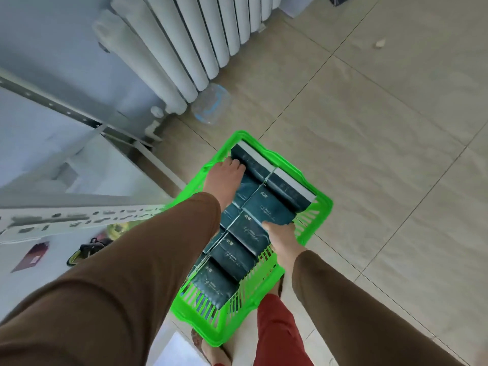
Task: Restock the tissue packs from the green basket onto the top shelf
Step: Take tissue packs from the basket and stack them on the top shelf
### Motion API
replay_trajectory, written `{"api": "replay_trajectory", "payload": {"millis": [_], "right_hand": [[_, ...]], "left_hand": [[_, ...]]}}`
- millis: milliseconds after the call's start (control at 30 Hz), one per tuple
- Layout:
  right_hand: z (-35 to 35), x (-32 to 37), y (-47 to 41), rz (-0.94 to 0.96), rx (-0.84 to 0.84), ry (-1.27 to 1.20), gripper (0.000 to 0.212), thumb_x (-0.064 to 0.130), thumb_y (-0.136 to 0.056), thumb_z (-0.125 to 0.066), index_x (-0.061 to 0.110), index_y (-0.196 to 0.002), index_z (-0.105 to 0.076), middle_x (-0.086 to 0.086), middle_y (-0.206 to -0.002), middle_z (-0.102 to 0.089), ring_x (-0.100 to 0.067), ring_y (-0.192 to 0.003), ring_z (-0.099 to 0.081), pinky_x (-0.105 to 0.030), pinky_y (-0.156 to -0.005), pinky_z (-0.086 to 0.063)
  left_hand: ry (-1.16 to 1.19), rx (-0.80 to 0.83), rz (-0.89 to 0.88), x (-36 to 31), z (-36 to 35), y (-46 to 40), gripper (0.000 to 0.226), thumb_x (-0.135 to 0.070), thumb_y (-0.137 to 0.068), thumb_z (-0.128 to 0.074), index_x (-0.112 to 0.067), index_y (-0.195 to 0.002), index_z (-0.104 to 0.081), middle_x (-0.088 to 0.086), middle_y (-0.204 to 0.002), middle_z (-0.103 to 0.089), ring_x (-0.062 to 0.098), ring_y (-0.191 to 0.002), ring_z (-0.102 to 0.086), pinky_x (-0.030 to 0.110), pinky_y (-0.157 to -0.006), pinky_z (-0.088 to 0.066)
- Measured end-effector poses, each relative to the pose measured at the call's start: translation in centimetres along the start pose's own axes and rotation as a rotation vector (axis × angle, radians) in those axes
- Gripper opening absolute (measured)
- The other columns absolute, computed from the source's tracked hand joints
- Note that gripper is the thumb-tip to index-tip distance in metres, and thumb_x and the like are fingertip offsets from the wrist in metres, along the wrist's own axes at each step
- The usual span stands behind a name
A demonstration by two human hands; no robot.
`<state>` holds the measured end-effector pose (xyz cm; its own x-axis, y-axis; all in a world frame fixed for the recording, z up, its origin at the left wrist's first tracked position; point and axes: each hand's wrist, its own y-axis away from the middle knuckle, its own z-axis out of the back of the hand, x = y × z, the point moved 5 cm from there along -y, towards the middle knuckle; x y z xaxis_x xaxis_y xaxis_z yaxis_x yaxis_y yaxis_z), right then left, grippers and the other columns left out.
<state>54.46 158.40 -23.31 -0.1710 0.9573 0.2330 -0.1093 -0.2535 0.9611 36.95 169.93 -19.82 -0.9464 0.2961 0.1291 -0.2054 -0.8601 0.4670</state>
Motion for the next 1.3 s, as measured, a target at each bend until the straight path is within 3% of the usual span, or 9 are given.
{"api": "replay_trajectory", "payload": {"millis": [133, 233, 333, 433, 533, 700, 867, 1100, 1300], "right_hand": [[-0.7, 0.5, 0.0, -0.048, 0.026, -0.142, 0.037, 0.026, -0.100, -0.056, 0.004, -0.128, -0.044, -0.005, -0.091, -0.049, -0.024, -0.093, -0.054, -0.038, -0.092, -0.054], [-0.7, 0.8, 1.1, -0.073, -0.022, -0.202, 0.069, 0.040, -0.096, -0.062, 0.009, -0.146, -0.026, -0.010, -0.127, -0.053, -0.024, -0.095, -0.068, -0.021, -0.057, -0.054], [-0.4, 0.4, 2.5, -0.040, -0.041, -0.211, 0.083, 0.046, -0.087, -0.072, 0.007, -0.148, -0.032, -0.015, -0.114, -0.066, -0.019, -0.072, -0.071, -0.030, -0.079, -0.055], [-0.8, 0.3, 4.8, 0.017, -0.037, -0.326, 0.074, 0.037, -0.083, -0.079, 0.007, -0.138, -0.040, -0.015, -0.096, -0.064, -0.018, -0.067, -0.067, -0.027, -0.062, -0.061], [-2.6, 0.1, 9.4, 0.175, -0.022, -0.329, 0.056, 0.035, -0.087, -0.075, 0.012, -0.124, -0.041, -0.011, -0.102, -0.057, -0.020, -0.074, -0.064, -0.032, -0.073, -0.061], [-9.2, -3.6, 19.6, 0.492, 0.069, -0.219, 0.039, 0.031, -0.090, -0.072, 0.016, -0.114, -0.046, 0.000, -0.101, -0.054, -0.017, -0.080, -0.059, -0.031, -0.074, -0.054], [-18.5, -12.5, 31.3, 0.762, 0.247, -0.120, 0.028, 0.026, -0.089, -0.073, 0.019, -0.110, -0.056, -0.005, -0.106, -0.060, -0.019, -0.090, -0.064, -0.035, -0.080, -0.055], [-33.7, -24.1, 45.9, 0.973, 0.519, 0.016, 0.023, 0.012, -0.090, -0.069, 0.019, -0.109, -0.060, 0.004, -0.105, -0.068, -0.017, -0.101, -0.068, -0.033, -0.083, -0.057], [-45.4, -28.4, 54.3, 1.147, 0.646, 0.261, 0.028, 0.017, -0.084, -0.075, 0.017, -0.109, -0.062, 0.002, -0.101, -0.068, -0.013, -0.095, -0.068, -0.035, -0.087, -0.055]], "left_hand": [[-0.105, -0.028, -0.005, 0.5, -1.4, 0.6, 0.060, -0.016, -0.070, -0.068, -0.012, -0.127, -0.051, 0.004, -0.112, -0.058, 0.026, -0.104, -0.050, 0.034, -0.072, -0.036], [-0.148, -0.018, -0.015, 0.9, -1.4, 2.0, 0.040, -0.021, -0.067, -0.074, -0.016, -0.103, -0.058, 0.001, -0.096, -0.058, 0.023, -0.096, -0.049, 0.033, -0.070, -0.033], [-0.115, -0.049, 0.029, 2.2, -0.7, 4.7, 0.031, -0.029, -0.070, -0.076, -0.018, -0.094, -0.060, 0.000, -0.094, -0.058, 0.025, -0.100, -0.048, 0.034, -0.077, -0.035], [0.026, -0.086, 0.161, 4.0, 0.0, 9.6, 0.046, -0.046, -0.071, -0.076, -0.018, -0.104, -0.060, 0.003, -0.103, -0.059, 0.028, -0.107, -0.048, 0.039, -0.084, -0.038], [0.275, -0.072, 0.361, 6.2, 0.0, 16.7, 0.055, -0.054, -0.077, -0.070, -0.019, -0.115, -0.052, 0.005, -0.111, -0.057, 0.032, -0.111, -0.052, 0.041, -0.084, -0.043], [0.759, -0.236, 0.596, 10.0, -1.4, 33.9, 0.053, -0.043, -0.074, -0.076, -0.016, -0.107, -0.045, 0.009, -0.094, -0.062, 0.034, -0.091, -0.061, 0.036, -0.066, -0.044], [1.039, -0.415, 0.830, 12.6, -4.2, 55.4, 0.046, -0.032, -0.078, -0.076, -0.024, -0.113, -0.048, -0.002, -0.096, -0.062, 0.023, -0.085, -0.060, 0.032, -0.066, -0.046], [0.963, -0.651, 1.087, 18.3, -7.8, 83.7, 0.041, -0.033, -0.075, -0.078, -0.020, -0.109, -0.058, 0.000, -0.101, -0.050, 0.022, -0.094, -0.051, 0.035, -0.075, -0.042], [0.788, -0.720, 1.232, 24.0, -10.4, 97.9, 0.041, -0.036, -0.078, -0.077, -0.020, -0.112, -0.061, -0.001, -0.100, -0.059, 0.023, -0.101, -0.046, 0.034, -0.076, -0.038]]}}
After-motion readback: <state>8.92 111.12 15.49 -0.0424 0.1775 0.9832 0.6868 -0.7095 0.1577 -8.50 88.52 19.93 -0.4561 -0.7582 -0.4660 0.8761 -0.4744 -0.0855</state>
